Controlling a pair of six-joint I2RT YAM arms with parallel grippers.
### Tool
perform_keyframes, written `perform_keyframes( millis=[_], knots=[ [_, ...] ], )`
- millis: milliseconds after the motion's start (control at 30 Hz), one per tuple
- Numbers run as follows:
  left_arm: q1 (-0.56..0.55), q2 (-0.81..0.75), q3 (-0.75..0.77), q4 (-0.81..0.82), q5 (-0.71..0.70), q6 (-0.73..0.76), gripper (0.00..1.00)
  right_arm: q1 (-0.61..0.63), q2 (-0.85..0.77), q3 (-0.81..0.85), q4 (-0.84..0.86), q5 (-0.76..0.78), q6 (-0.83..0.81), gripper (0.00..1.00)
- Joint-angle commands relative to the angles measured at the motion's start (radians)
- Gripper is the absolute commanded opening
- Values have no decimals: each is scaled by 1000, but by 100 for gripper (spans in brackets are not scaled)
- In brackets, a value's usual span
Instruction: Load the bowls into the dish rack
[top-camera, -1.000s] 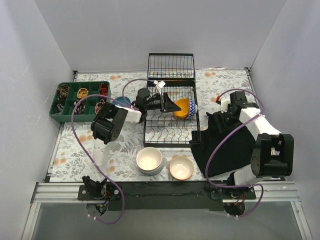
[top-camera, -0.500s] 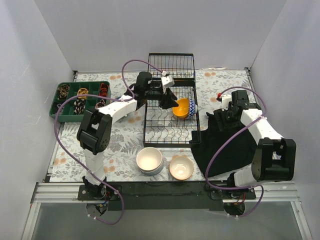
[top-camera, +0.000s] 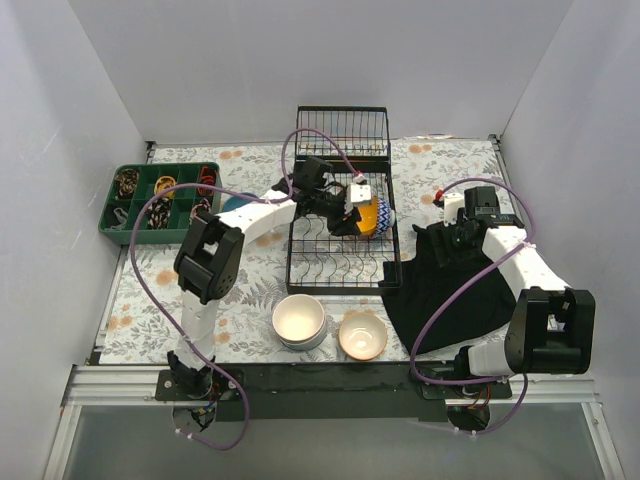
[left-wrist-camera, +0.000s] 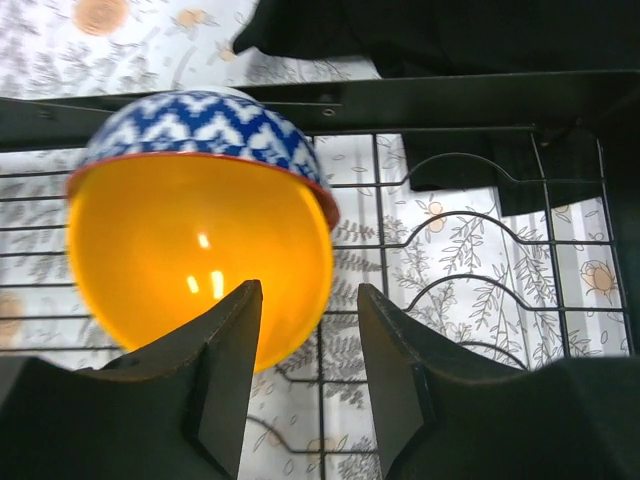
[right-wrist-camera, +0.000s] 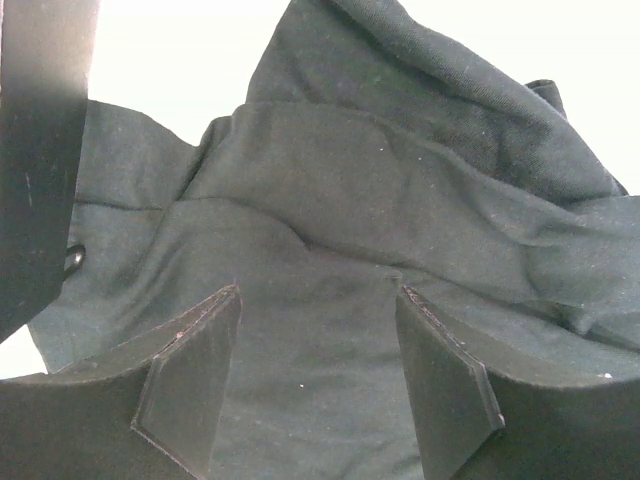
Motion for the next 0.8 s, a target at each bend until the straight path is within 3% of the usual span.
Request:
perform_keyframes(
  millis=[0, 200, 400, 700, 767],
  knots=[
    [-45, 37, 61, -43, -36, 38, 42, 4, -34, -14, 19, -19, -22, 72],
    [-71, 88, 111, -41, -72, 27, 41, 4, -31, -17, 26, -31, -29, 72],
    [-75, 94, 124, -44, -107, 9, 20, 2, -43, -37, 34, -40, -22, 72],
    [-75, 40, 62, -72, -129, 21, 0, 2, -55, -48, 37, -42, -12, 72],
    [-75, 34, 64, -70, -130, 0, 0, 2, -55, -46, 37, -40, -10, 72]
  ],
)
